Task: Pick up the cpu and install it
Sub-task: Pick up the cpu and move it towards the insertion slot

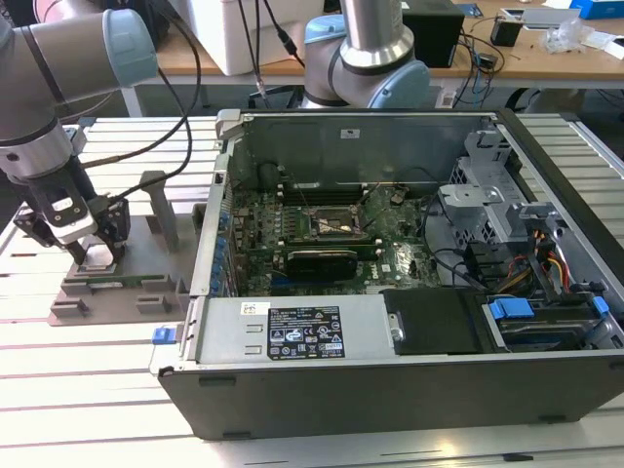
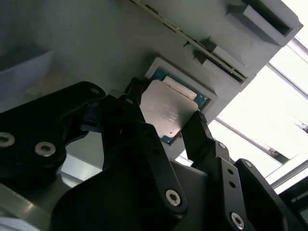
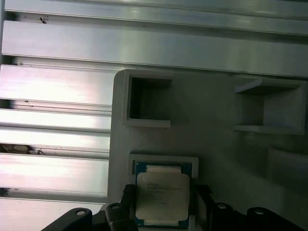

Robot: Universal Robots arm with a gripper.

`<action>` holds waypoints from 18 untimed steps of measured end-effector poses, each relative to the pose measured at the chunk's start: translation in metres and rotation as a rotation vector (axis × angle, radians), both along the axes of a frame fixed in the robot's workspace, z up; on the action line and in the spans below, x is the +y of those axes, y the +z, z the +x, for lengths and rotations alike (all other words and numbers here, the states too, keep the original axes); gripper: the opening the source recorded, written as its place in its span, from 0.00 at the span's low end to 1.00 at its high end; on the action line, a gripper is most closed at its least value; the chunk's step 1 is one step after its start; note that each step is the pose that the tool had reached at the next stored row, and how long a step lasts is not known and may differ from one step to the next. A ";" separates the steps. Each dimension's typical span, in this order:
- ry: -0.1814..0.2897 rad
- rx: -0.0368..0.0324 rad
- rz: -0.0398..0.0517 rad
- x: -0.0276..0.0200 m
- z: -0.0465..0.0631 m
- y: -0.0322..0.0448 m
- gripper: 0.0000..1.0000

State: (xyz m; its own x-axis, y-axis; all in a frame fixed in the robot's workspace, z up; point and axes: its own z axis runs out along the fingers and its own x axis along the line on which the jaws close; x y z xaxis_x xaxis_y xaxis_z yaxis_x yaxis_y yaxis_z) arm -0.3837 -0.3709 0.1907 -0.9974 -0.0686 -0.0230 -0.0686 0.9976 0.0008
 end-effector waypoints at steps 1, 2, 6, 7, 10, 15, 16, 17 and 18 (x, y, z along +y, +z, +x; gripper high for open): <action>0.000 -0.0003 0.0002 0.0000 0.000 -0.0022 0.60; 0.000 -0.0003 0.0003 0.0001 -0.001 -0.0032 0.60; 0.000 -0.0001 0.0002 0.0001 -0.001 -0.0032 0.60; 0.000 0.0001 0.0001 0.0001 -0.001 -0.0032 0.59; 0.000 -0.0001 0.0002 0.0001 -0.001 -0.0034 0.55; 0.000 -0.0001 0.0002 0.0001 -0.001 -0.0036 0.55; 0.000 -0.0009 0.0006 0.0001 -0.001 -0.0027 0.55; 0.000 -0.0005 0.0004 0.0001 -0.001 0.0004 0.55; 0.000 0.0000 0.0001 0.0002 -0.001 0.0041 0.55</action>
State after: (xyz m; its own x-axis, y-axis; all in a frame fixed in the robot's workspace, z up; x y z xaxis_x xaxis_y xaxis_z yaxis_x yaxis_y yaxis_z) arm -0.3846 -0.3707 0.1948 -0.9974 -0.0687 -0.0231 -0.0687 0.9976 0.0009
